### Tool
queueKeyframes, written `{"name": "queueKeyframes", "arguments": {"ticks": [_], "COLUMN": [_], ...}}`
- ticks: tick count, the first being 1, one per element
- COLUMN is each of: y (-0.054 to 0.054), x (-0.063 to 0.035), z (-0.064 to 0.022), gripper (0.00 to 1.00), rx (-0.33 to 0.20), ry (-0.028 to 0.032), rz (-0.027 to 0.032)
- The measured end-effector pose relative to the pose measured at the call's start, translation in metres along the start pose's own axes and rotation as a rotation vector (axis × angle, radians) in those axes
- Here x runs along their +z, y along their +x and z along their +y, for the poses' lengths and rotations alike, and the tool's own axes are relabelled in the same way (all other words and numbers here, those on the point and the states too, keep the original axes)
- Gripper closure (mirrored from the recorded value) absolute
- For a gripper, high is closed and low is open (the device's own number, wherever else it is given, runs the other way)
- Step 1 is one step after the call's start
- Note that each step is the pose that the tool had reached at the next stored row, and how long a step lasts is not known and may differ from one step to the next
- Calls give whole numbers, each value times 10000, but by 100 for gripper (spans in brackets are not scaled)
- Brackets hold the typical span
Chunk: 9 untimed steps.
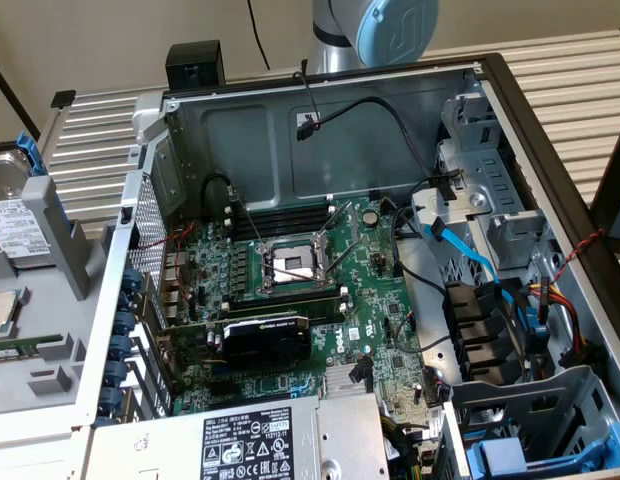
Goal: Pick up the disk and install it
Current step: 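Pick up the disk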
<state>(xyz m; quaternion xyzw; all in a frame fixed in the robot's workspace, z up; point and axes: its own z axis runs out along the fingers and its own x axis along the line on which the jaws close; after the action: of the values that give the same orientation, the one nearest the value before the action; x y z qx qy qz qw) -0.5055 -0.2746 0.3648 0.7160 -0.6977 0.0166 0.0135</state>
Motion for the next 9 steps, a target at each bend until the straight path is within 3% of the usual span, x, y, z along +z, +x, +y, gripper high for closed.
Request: {"name": "queueKeyframes", "arguments": {"ticks": [9], "y": [15], "x": [164], "z": [55], "gripper": [28], "rx": [-273], "ry": [-1], "rz": [-1]}}
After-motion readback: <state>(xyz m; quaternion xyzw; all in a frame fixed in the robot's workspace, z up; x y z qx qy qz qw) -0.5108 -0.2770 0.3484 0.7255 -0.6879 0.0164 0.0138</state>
